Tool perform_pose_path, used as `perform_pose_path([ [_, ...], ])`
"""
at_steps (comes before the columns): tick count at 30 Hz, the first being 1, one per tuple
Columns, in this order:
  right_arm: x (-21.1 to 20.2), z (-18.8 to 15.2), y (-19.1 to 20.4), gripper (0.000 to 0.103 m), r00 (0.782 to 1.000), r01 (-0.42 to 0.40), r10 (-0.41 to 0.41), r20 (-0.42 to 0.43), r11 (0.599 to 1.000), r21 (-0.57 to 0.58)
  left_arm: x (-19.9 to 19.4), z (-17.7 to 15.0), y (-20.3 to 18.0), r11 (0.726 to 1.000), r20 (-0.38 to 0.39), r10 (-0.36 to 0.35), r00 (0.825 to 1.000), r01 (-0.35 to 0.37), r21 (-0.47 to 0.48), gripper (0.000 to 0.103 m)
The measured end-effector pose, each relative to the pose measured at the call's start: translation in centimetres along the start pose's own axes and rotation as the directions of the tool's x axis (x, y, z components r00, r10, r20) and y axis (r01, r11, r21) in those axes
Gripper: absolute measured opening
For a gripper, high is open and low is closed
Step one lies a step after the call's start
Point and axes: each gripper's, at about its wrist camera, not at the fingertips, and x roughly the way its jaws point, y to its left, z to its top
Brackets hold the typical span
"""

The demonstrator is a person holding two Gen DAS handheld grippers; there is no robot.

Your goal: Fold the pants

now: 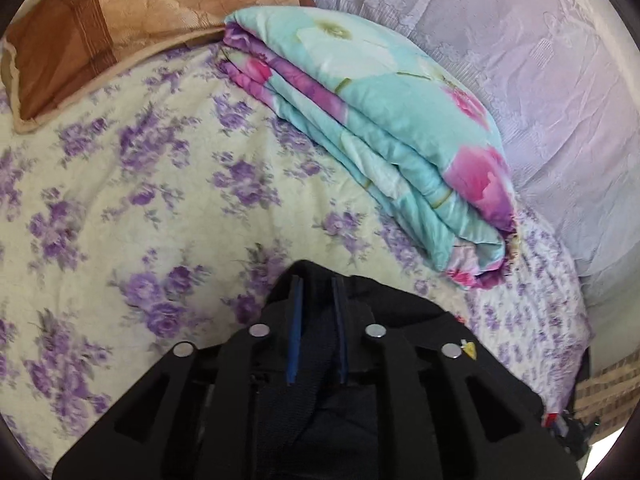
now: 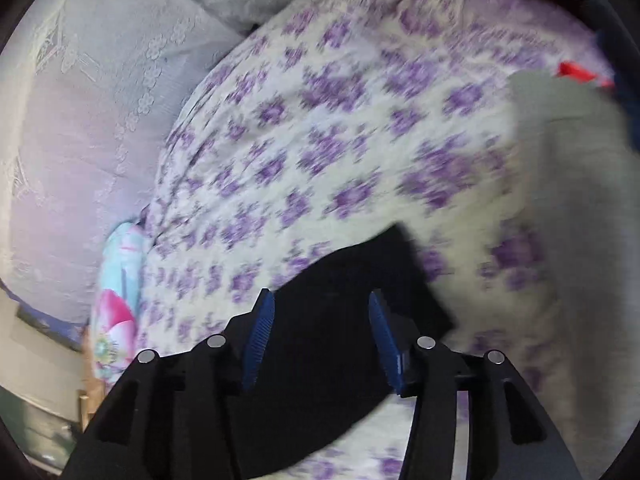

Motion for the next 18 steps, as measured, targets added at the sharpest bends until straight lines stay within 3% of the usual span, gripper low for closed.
perform_pose_path([
  [3, -1.7, 0.8, -2.2, 0.053, 0.998, -0.003, 0.001, 0.056, 1.0, 0.03, 0.4, 0.4, 0.5, 1.0, -0.006, 0.025, 1.0, -0.025, -0.006, 0.017],
  [8, 1.5, -1.2, -4.4, 0.054, 0.992, 0.023, -0.016, -0.123, 0.998, 0.056, -0.3, -0.3, 1.2, 0.999, 0.004, 0.004, 1.0, -0.004, -0.039, 0.02],
  [10, 2.8, -2.5, -5.2, 0.053, 0.989, -0.002, 0.017, -0.15, 0.995, 0.098, -0.8, -0.9, 1.4, 0.999, -0.004, 0.009, 1.0, -0.009, -0.038, 0.022],
  [12, 3.2, -3.4, -5.9, 0.05, 0.993, -0.015, 0.029, -0.111, 0.992, 0.121, -1.3, -1.3, 1.7, 0.999, -0.016, 0.017, 1.0, -0.017, -0.034, 0.023],
  [14, 3.1, -3.3, -6.2, 0.036, 0.995, -0.052, 0.063, -0.078, 0.988, 0.145, -2.1, -1.7, 2.1, 0.999, -0.016, 0.038, 0.999, -0.038, -0.024, 0.023],
  [16, 2.9, -3.4, -6.4, 0.012, 0.988, -0.117, 0.132, -0.079, 0.978, 0.17, -2.7, -1.9, 2.7, 0.998, -0.011, 0.055, 0.998, -0.055, -0.021, 0.024],
  [18, 2.5, -3.4, -6.1, 0.006, 0.985, -0.146, 0.157, -0.068, 0.978, 0.148, -3.4, -2.3, 3.6, 0.997, -0.009, 0.069, 0.998, -0.069, -0.031, 0.031],
])
